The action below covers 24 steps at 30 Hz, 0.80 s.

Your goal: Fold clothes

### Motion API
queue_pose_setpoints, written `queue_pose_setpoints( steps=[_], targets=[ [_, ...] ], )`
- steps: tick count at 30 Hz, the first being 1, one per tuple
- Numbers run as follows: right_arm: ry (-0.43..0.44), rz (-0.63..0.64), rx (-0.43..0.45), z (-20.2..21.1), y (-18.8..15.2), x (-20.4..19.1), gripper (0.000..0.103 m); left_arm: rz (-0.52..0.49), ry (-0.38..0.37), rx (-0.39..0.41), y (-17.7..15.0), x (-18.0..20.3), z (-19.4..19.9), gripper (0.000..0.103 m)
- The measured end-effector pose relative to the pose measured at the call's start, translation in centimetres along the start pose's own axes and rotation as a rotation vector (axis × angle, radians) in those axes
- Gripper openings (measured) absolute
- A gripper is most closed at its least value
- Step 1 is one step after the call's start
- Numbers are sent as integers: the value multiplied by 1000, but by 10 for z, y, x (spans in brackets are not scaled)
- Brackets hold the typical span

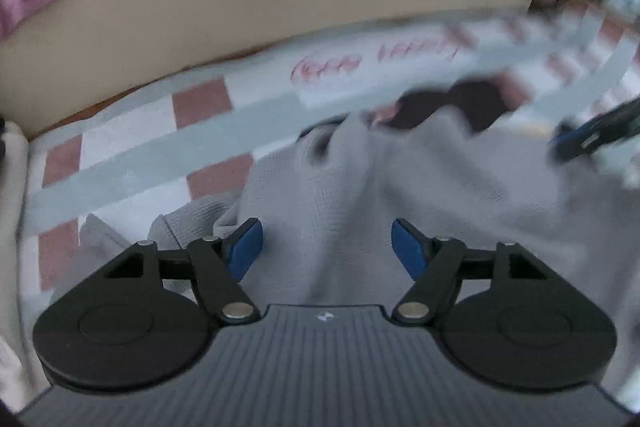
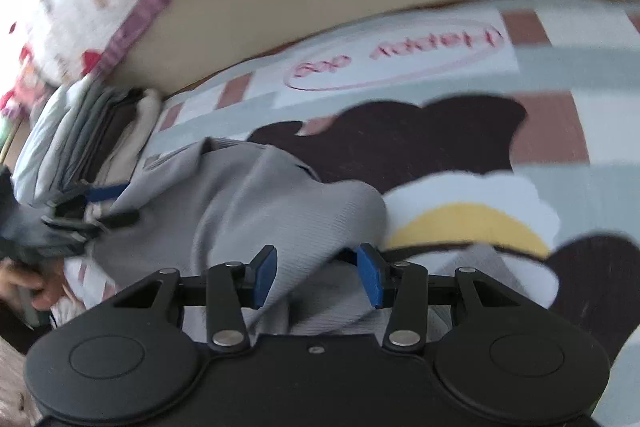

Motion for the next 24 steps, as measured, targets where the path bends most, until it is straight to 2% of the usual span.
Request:
queue_pose_setpoints(
  steps=[1, 3, 4, 6, 11, 12, 14, 15, 18, 21, 22, 23, 24],
  targets=[
    [18, -20, -1, -3, -1, 3, 50, -34, 49, -8, 1, 3, -9, 3],
    [53, -44, 0, -9, -2, 7, 51, -39, 107, -29, 2, 3, -18, 6],
    [57, -52, 4, -12, -1, 7, 52, -15, 101, -5, 1, 0, -14, 6],
    [65, -67, 12, -19, 2, 8, 58, 13, 109, 85, 1, -4, 7, 6],
    [77, -112, 52, -44, 18, 8, 63, 39, 135, 296, -3, -19, 62, 6],
    [86, -99, 67, -49, 22, 6, 48, 49, 139, 314, -1, -24, 68, 6],
    [83, -39, 96, -53, 33, -5, 3, 66, 146, 362, 1, -33, 79, 6],
    [73, -8, 117, -52, 38, -12, 3, 68, 145, 388, 4, -37, 85, 6],
    [-25, 125, 275, -16, 65, -45, 2, 91, 145, 493, 18, -55, 104, 6],
    [-139, 221, 400, 29, 105, -75, 2, 164, 87, 557, 44, -82, 112, 9],
    [-188, 252, 438, 43, 119, -84, 2, 199, 62, 535, 54, -90, 104, 16],
    [-253, 279, 475, 55, 135, -93, 2, 235, 39, 513, 65, -98, 97, 38],
    [-318, 286, 501, 61, 147, -97, 2, 256, 47, 472, 72, -103, 83, 48]
  ],
)
Point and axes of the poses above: each gripper's, at about its wrist camera, not at the fingertips, and z roughly against the way its jaws point, x to its right, y to its top, the point moved 3 cm from there along -z, roughly the way its jaws point, and after that the axes turned 11 degrees about -x, right-handed, at the moved point
